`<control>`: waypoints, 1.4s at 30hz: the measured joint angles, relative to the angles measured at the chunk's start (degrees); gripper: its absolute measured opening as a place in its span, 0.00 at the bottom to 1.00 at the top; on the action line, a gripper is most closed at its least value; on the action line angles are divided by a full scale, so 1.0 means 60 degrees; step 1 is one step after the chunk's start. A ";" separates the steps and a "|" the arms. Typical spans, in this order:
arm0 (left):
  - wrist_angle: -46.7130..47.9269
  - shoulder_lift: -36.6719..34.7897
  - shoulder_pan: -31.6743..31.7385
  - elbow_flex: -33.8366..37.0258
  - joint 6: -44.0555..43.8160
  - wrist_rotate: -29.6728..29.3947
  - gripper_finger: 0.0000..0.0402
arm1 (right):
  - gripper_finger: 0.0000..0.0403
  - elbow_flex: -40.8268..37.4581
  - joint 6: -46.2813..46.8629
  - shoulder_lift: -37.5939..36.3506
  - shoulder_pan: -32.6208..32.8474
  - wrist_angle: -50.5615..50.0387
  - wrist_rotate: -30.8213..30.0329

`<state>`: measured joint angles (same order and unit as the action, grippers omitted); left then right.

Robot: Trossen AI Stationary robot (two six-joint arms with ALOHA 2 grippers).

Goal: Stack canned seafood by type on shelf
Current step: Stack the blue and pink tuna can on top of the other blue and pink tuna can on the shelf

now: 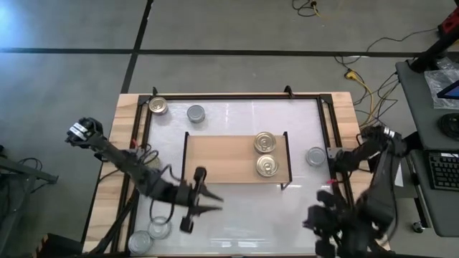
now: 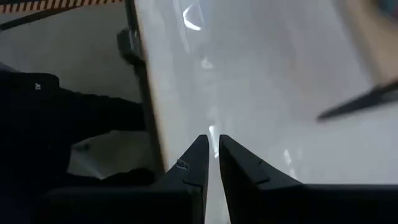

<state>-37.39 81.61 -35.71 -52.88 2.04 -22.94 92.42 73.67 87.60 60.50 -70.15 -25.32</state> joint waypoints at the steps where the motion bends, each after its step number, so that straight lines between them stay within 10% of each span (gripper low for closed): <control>1: 0.0011 0.0112 -0.0197 -0.0117 0.0181 -0.0008 0.21 | 0.07 -0.0004 0.0410 0.0167 0.0169 0.0012 0.0008; 22: -0.2163 0.3373 -0.1988 -0.0296 0.0364 -0.1101 0.21 | 0.06 -0.0138 0.5401 0.3017 0.0719 -0.1088 0.5179; 42: -0.2334 0.3407 -0.1922 -0.0292 0.0245 -0.1624 0.21 | 0.02 -0.2331 0.2405 0.3117 -0.0118 -0.0650 0.6150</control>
<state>-51.39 102.06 -47.24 -54.63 3.51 -32.69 78.43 88.10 106.30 59.79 -74.05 11.58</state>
